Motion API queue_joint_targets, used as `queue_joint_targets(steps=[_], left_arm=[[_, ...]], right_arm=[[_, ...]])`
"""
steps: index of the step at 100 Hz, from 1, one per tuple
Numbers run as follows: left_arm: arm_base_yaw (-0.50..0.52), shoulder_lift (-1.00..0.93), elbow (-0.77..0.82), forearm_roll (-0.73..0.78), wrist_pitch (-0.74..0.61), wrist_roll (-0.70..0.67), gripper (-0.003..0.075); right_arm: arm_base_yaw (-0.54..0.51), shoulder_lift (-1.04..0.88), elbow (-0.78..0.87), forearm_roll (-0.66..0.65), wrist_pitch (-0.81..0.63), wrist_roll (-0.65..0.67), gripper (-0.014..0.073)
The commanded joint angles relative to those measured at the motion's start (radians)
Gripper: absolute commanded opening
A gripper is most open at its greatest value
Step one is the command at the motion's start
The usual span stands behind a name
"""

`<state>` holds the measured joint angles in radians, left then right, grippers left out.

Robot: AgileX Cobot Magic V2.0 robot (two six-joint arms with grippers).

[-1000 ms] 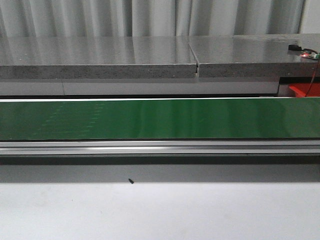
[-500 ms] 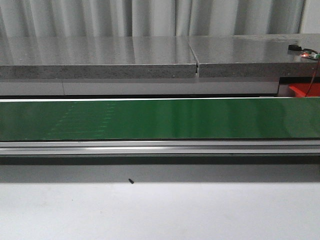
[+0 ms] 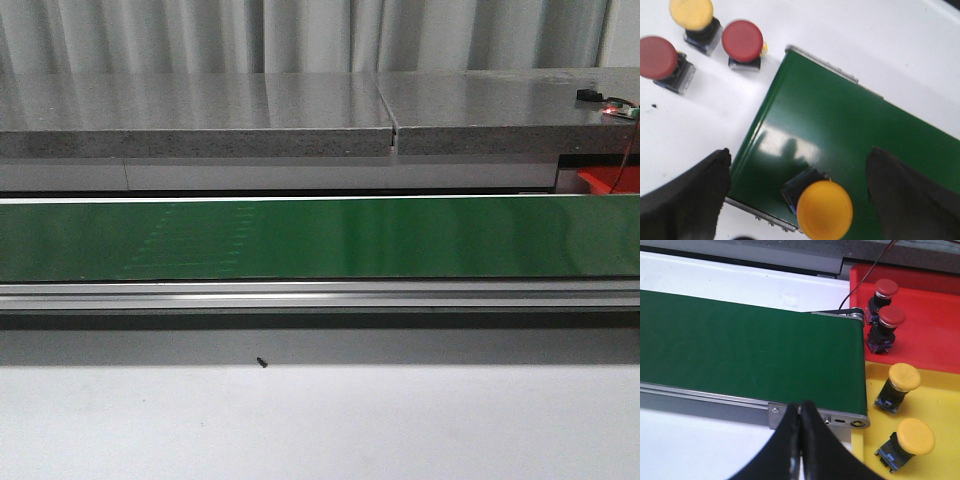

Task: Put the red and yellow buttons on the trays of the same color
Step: 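Lower the yellow button onto the belt start and open the left gripper, then close the left gripper on a red button and lift it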

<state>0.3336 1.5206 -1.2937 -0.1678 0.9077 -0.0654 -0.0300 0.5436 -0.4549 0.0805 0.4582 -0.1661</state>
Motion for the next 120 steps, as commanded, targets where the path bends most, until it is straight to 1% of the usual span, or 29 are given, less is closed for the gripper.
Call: queue_joint_targets(steps=[1, 10, 14, 24, 35, 45, 52, 61, 70, 87, 102, 120], left_arm=[[0.029, -0.043, -0.068, -0.007, -0.006, 0.003, 0.0545], [0.067, -0.043, -0.091, -0.004, 0.058, 0.003, 0.0545], [0.080, -0.043, -0.091, 0.001, 0.066, 0.012, 0.0545], [0.117, -0.024, -0.091, 0.013, 0.072, 0.091, 0.0545], [0.133, 0.014, -0.091, 0.011, 0.085, 0.138, 0.0545], [0.133, 0.055, -0.091, 0.009, 0.060, 0.200, 0.0545], [0.133, 0.086, -0.091, 0.009, 0.029, 0.271, 0.0545], [0.135, 0.121, -0.091, 0.009, -0.005, 0.303, 0.0545], [0.135, 0.153, -0.091, 0.021, -0.038, 0.319, 0.0545], [0.135, 0.221, -0.091, 0.109, -0.077, 0.319, 0.0545], [0.135, 0.276, -0.091, 0.114, -0.121, 0.319, 0.0545], [0.148, 0.295, -0.091, 0.124, -0.135, 0.308, 0.0545]], right_arm=[[-0.002, 0.000, -0.026, 0.005, -0.063, -0.009, -0.0067], [-0.002, 0.000, -0.026, 0.005, -0.063, -0.009, -0.0067], [-0.002, 0.000, -0.026, 0.005, -0.063, -0.009, -0.0067], [-0.002, 0.000, -0.026, 0.005, -0.063, -0.009, -0.0067], [-0.002, 0.000, -0.026, 0.005, -0.063, -0.009, -0.0067], [-0.002, 0.000, -0.026, 0.005, -0.063, -0.009, -0.0067], [-0.002, 0.000, -0.026, 0.005, -0.063, -0.009, -0.0067], [-0.002, 0.000, -0.026, 0.005, -0.063, -0.009, -0.0067], [-0.002, 0.000, -0.026, 0.005, -0.063, -0.009, -0.0067], [-0.002, 0.000, -0.026, 0.005, -0.063, -0.009, -0.0067], [-0.002, 0.000, -0.026, 0.005, -0.063, -0.009, -0.0067], [-0.002, 0.000, -0.026, 0.005, -0.063, -0.009, -0.0067]])
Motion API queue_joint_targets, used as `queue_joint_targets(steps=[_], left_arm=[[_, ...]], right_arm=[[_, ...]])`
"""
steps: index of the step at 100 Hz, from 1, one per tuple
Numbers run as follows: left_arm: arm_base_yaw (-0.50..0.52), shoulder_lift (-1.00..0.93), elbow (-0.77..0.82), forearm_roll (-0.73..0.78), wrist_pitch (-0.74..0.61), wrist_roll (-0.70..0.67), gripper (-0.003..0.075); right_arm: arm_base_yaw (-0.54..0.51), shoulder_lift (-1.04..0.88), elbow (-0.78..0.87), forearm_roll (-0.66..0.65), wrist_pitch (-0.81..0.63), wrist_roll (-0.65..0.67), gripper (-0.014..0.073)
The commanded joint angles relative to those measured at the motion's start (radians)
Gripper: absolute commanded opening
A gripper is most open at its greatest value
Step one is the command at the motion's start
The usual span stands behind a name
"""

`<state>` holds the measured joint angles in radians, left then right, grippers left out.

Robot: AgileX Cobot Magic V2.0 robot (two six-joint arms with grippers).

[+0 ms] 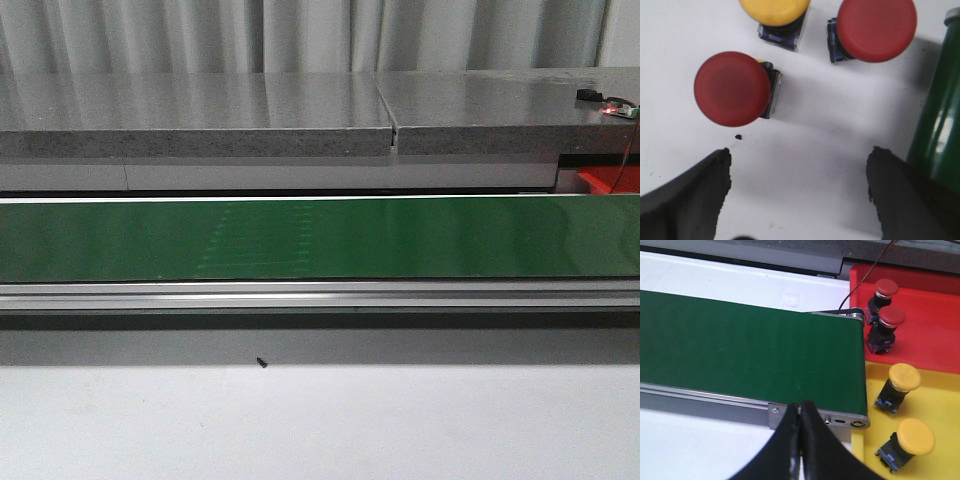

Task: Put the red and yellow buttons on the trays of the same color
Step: 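Close the left gripper on a red button and lift it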

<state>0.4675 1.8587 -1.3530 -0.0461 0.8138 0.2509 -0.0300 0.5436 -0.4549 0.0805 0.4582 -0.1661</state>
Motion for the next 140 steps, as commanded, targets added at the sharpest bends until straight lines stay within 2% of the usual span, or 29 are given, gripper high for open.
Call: queue_joint_targets(steps=[1, 22, 36, 82, 93, 116, 129, 140], left_arm=[[0.019, -0.043, -0.032, 0.002, -0.041, -0.010, 0.0545], [0.080, -0.030, -0.033, -0.037, -0.073, -0.036, 0.0545], [0.078, 0.007, -0.041, -0.058, -0.132, -0.036, 0.0545], [0.078, 0.127, -0.134, -0.110, -0.185, -0.035, 0.0538], [0.078, 0.131, -0.134, -0.110, -0.211, -0.035, 0.0461], [0.078, 0.131, -0.134, -0.128, -0.222, -0.035, 0.0224], [0.080, 0.125, -0.134, -0.135, -0.218, -0.035, 0.0169], [0.080, 0.106, -0.129, -0.150, -0.197, -0.035, 0.0166]], right_arm=[[-0.002, 0.000, -0.026, 0.005, -0.063, -0.009, -0.0067], [-0.002, 0.000, -0.026, 0.005, -0.063, -0.009, -0.0067], [-0.002, 0.000, -0.026, 0.005, -0.063, -0.009, -0.0067], [-0.002, 0.000, -0.026, 0.005, -0.062, -0.009, -0.0067], [-0.002, 0.000, -0.026, 0.005, -0.062, -0.009, -0.0067], [-0.002, 0.000, -0.026, 0.005, -0.062, -0.009, -0.0067], [-0.002, 0.000, -0.026, 0.005, -0.062, -0.009, -0.0067], [-0.002, 0.000, -0.026, 0.005, -0.062, -0.009, -0.0067]])
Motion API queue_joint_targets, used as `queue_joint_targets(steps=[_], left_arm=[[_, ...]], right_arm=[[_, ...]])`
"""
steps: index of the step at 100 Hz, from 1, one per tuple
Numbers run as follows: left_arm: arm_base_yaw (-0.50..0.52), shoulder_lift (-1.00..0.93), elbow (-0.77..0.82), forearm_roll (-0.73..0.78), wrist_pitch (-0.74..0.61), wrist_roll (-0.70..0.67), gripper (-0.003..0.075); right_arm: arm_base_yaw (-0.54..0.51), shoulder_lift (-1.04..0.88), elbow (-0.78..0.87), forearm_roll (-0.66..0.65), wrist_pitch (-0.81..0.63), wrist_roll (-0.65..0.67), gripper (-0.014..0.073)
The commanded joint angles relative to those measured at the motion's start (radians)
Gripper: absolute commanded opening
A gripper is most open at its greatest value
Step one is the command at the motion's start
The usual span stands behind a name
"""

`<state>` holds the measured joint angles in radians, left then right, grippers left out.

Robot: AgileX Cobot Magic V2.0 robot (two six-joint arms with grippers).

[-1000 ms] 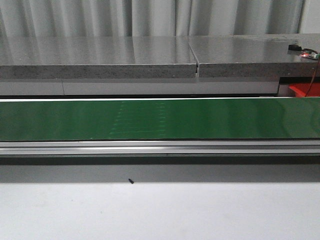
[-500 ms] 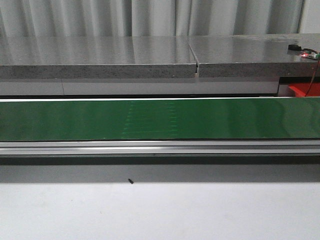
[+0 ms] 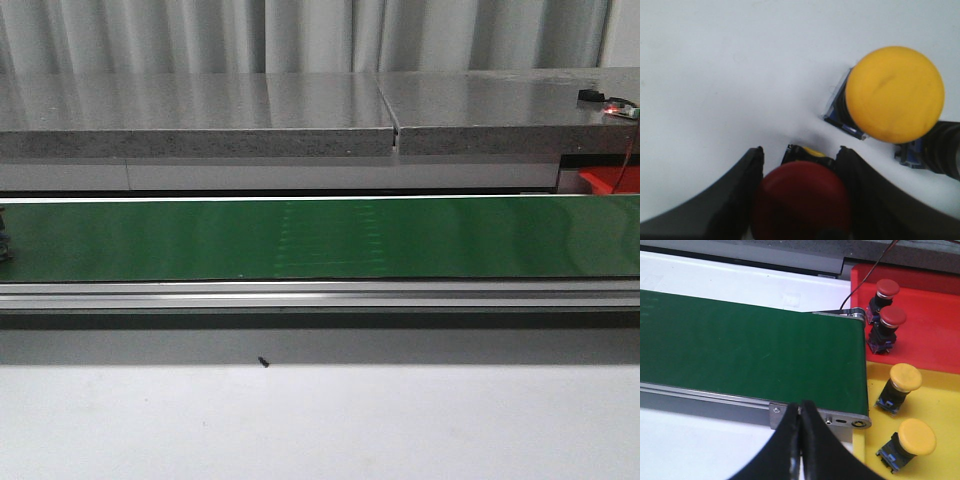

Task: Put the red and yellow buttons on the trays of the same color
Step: 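Close the left gripper on a red button and lift it, then set the red button on the belt behind the yellow one, open left gripper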

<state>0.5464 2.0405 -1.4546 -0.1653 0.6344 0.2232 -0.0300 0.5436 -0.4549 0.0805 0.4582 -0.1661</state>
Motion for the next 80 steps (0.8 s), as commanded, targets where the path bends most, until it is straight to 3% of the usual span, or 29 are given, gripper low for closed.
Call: queue_joint_targets(steps=[1, 44, 80], left_arm=[[0.001, -0.078, -0.025, -0.035, -0.018, -0.007, 0.0166], [-0.011, -0.377, 0.083, -0.066, -0.013, -0.002, 0.0166], [-0.149, -0.447, 0.141, -0.058, -0.015, 0.000, 0.0166]], right_arm=[[-0.002, 0.000, -0.026, 0.005, -0.062, -0.009, -0.0067], [-0.002, 0.000, -0.026, 0.005, -0.062, -0.009, -0.0067], [-0.002, 0.000, -0.026, 0.005, -0.063, -0.009, -0.0067]])
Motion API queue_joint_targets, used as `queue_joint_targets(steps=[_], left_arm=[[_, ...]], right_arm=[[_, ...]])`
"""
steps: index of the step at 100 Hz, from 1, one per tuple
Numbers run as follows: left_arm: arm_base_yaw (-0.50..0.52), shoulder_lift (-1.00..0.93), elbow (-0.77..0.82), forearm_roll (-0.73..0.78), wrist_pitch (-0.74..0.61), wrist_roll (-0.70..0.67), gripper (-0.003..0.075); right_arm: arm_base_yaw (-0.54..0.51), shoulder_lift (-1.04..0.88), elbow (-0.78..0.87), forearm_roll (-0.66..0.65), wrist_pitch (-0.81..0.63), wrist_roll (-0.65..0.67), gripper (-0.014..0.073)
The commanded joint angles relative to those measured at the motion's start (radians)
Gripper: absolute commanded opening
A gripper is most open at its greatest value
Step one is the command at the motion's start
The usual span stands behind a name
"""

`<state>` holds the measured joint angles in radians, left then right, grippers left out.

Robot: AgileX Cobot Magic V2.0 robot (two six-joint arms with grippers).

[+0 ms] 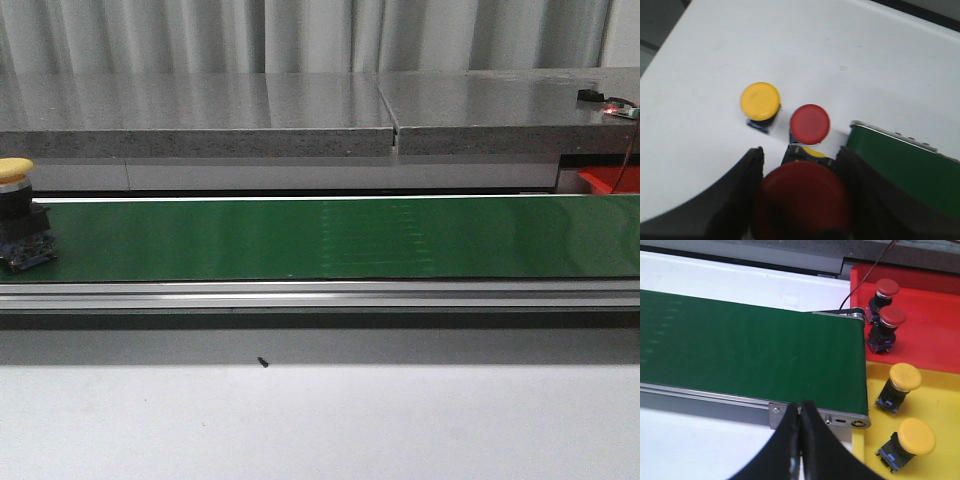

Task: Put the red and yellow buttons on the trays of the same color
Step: 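Set the red button on the belt behind the yellow one, open left gripper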

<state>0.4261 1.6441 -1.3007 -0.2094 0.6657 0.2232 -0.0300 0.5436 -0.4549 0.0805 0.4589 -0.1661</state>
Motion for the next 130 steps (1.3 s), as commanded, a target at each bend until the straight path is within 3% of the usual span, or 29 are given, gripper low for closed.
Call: queue_joint_targets(steps=[1, 33, 68, 92, 115, 130], left_arm=[[-0.030, -0.050, -0.010, -0.014, -0.046, 0.000, 0.0166], [-0.088, -0.068, 0.104, -0.046, -0.090, 0.000, 0.0166], [-0.123, -0.068, 0.109, -0.046, -0.065, 0.000, 0.0175], [-0.123, -0.064, 0.109, -0.040, -0.023, 0.000, 0.0286], [-0.123, -0.061, 0.109, -0.038, 0.003, 0.000, 0.0314], [-0.123, -0.061, 0.109, -0.038, 0.010, 0.000, 0.0471]], right_arm=[[-0.002, 0.000, -0.026, 0.005, -0.063, -0.009, -0.0067], [-0.002, 0.000, -0.026, 0.005, -0.063, -0.009, -0.0067], [-0.002, 0.000, -0.026, 0.005, -0.063, -0.009, -0.0067], [-0.002, 0.000, -0.026, 0.005, -0.063, -0.009, -0.0067], [-0.002, 0.000, -0.026, 0.005, -0.063, -0.009, -0.0067], [-0.002, 0.000, -0.026, 0.005, -0.063, -0.009, -0.0067]])
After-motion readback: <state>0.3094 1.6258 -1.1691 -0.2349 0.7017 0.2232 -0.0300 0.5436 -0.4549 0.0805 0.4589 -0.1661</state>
